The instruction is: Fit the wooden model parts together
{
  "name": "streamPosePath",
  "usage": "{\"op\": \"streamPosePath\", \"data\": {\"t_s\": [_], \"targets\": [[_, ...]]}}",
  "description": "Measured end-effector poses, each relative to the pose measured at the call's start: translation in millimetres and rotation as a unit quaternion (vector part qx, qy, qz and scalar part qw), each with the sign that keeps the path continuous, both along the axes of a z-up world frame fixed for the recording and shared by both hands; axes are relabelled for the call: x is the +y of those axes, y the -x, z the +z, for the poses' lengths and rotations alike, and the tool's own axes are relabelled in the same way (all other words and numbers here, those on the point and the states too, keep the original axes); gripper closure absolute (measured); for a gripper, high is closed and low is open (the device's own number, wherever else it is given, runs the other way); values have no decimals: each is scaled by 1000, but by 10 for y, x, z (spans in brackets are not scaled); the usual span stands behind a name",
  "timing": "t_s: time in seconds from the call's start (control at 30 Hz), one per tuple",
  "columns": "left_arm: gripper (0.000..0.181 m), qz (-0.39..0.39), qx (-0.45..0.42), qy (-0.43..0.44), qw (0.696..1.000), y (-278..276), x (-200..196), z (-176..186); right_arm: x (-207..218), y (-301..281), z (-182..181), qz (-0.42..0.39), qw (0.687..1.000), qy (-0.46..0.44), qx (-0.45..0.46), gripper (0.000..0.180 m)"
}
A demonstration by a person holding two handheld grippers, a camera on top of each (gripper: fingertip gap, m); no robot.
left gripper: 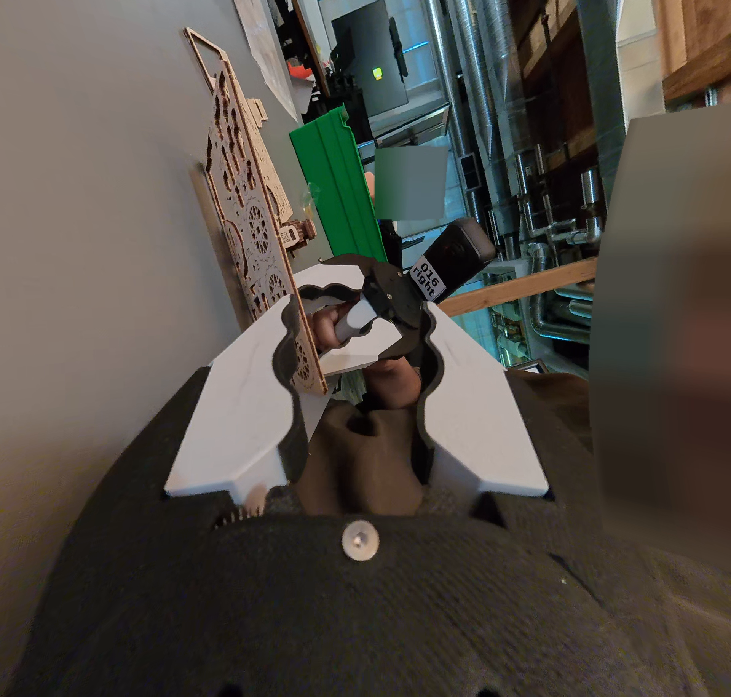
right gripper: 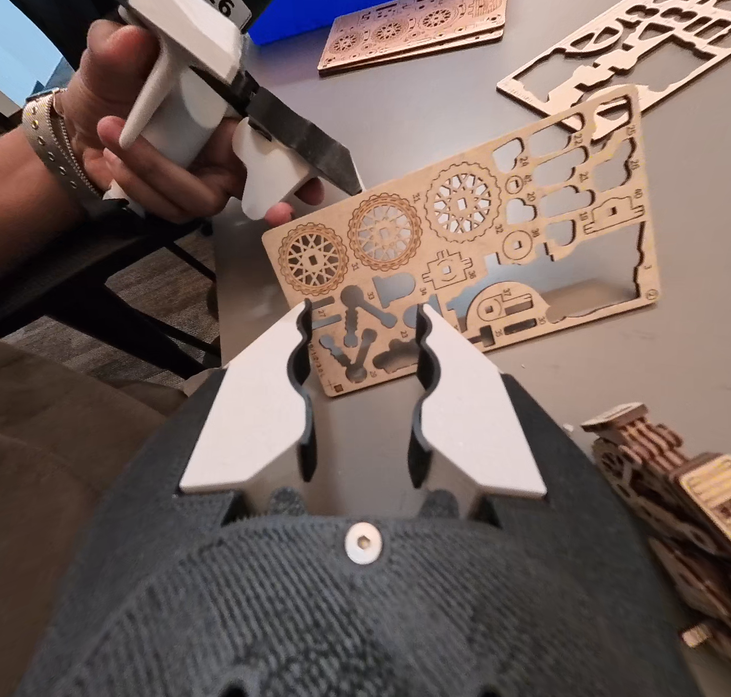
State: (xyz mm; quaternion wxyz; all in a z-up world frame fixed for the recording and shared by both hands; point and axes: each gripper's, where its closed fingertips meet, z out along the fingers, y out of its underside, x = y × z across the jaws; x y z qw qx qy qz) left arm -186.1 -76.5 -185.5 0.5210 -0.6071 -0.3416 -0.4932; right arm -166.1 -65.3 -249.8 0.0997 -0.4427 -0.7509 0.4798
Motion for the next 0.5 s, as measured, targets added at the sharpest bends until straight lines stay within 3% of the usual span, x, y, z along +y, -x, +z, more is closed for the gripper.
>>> {"op": "streamPosePath", "data": {"t_s": [0.5], "targets": [[123,-17,-19,-21,999,-27,-18,46,0,-20,30,11,998,49,-28,138]]}}
